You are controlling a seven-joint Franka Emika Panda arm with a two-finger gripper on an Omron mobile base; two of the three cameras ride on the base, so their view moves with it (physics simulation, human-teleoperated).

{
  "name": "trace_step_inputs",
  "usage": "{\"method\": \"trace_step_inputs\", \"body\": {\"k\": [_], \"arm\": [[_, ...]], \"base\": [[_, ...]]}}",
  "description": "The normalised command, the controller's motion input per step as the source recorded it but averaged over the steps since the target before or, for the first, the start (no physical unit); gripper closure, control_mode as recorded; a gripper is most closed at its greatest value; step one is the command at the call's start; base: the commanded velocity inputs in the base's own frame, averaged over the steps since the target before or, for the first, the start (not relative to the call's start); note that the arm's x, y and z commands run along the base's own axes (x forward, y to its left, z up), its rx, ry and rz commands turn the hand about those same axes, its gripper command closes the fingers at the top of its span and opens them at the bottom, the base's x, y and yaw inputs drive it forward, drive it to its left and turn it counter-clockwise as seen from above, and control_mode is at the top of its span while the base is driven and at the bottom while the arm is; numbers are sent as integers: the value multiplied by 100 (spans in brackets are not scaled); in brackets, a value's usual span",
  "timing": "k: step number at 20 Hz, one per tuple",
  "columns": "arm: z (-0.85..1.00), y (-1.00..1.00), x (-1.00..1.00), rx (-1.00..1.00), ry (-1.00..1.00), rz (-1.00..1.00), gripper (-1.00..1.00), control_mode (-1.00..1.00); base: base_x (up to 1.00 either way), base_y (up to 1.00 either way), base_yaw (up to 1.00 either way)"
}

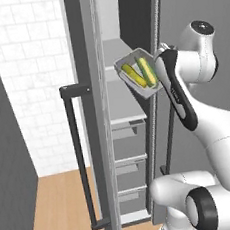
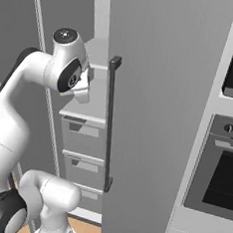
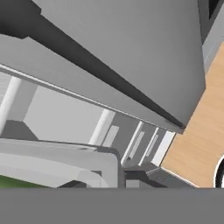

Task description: Take the meat container that has the chicken drumstick and place it on the second highest rack of the freezer. Then take the vegetable container that has the corn and cucumber and place it on the highest rack of the freezer.

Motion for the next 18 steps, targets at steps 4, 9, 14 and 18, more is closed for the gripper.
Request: {"method": "trace_step_inputs", "body": {"k": [4, 9, 14, 18], "arm": [[34, 22, 62, 32, -9, -18, 100, -100], [4, 31, 91, 20, -6, -10, 100, -100], [0, 36, 82, 5, -3, 0, 100, -100], [2, 24, 78, 0, 0, 0, 100, -100]], "base": [[0, 0, 0], [0, 0, 0], [0, 0, 0], [0, 0, 0]]}}
